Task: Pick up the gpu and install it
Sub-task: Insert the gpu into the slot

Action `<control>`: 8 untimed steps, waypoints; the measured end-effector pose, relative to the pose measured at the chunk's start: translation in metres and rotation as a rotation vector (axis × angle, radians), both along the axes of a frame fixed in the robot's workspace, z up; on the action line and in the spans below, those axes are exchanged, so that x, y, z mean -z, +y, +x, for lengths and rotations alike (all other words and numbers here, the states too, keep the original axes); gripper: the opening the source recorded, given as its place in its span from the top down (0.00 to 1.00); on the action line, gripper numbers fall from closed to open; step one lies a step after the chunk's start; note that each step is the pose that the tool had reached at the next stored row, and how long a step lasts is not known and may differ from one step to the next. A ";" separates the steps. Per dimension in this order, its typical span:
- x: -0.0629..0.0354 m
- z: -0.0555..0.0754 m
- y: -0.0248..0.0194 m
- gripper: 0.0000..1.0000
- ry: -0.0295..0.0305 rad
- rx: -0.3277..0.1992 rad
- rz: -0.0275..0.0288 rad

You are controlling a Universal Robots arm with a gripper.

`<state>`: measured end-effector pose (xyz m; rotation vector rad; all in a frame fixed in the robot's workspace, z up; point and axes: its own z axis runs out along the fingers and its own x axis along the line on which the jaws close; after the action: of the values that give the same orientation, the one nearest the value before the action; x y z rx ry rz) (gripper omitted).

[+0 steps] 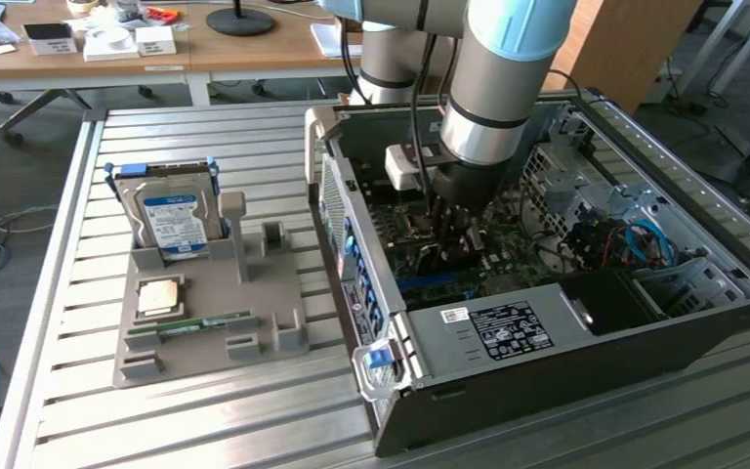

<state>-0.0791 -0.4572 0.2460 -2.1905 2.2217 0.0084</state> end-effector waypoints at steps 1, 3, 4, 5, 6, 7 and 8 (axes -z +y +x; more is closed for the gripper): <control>0.0002 0.000 -0.0001 0.73 0.0000 0.003 0.0001; 0.0004 0.000 -0.0003 0.73 -0.0001 0.009 -0.0002; 0.0004 0.000 -0.0004 0.73 0.0000 0.013 -0.0003; 0.0005 0.000 -0.0005 0.73 -0.0001 0.016 -0.0003; 0.0005 0.000 -0.0005 0.73 -0.0001 0.018 -0.0003; 0.0005 0.000 -0.0006 0.73 -0.0001 0.019 -0.0003; 0.0005 0.000 -0.0007 0.73 -0.0001 0.020 -0.0003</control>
<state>-0.0793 -0.4580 0.2455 -2.1680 2.2438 0.0076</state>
